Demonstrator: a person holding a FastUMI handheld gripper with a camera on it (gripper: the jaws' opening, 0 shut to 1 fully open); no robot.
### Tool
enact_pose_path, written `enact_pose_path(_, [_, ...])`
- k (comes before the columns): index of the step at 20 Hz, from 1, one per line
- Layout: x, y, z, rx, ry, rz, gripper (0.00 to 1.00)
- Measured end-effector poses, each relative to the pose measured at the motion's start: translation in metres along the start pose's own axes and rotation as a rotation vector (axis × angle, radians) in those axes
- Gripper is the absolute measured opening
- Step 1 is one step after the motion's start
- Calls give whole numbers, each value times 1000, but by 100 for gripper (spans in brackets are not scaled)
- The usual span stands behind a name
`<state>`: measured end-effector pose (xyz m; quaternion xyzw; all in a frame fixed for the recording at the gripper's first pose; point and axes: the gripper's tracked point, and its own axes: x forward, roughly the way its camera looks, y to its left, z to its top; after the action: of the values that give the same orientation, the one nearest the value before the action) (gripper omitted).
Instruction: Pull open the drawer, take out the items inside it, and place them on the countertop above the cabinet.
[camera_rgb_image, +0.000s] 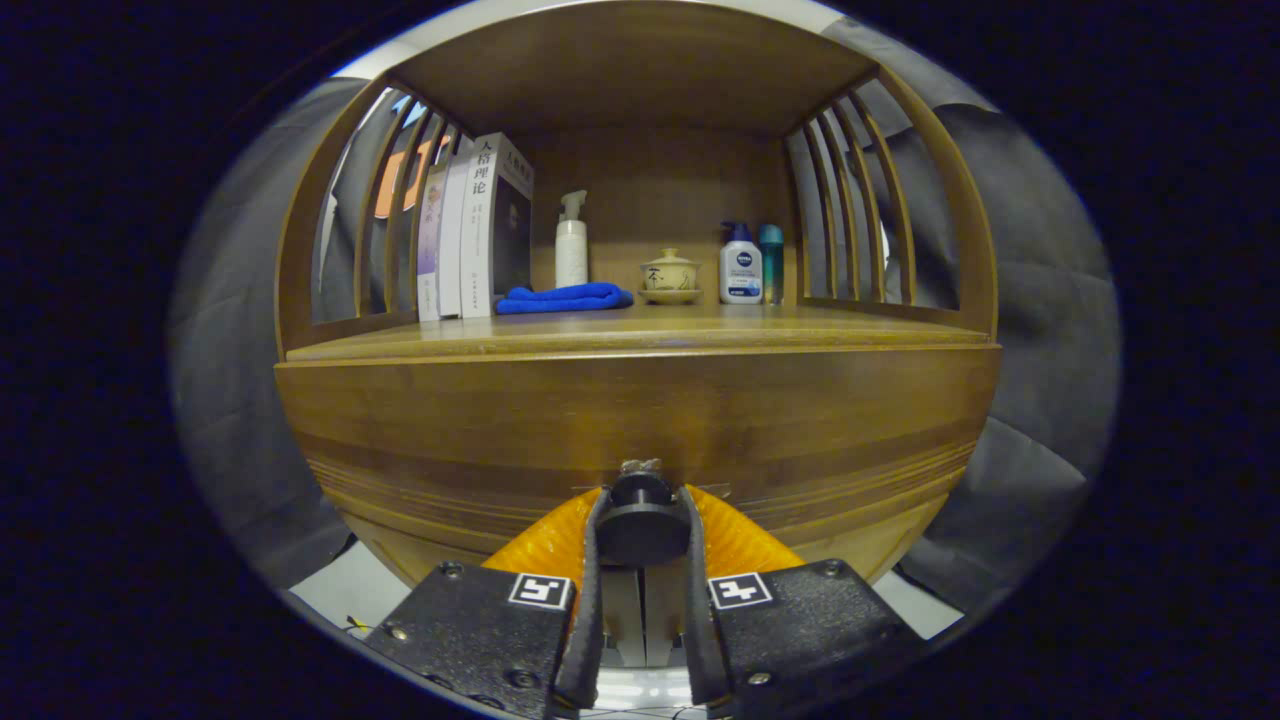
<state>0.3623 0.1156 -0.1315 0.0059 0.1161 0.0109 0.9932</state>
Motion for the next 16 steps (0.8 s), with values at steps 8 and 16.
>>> enact_pose_path(8, [-26, 0, -8, -18, 21, -5, 34])
enact_pose_path(16, [-74, -4, -22, -26, 19, 8, 34])
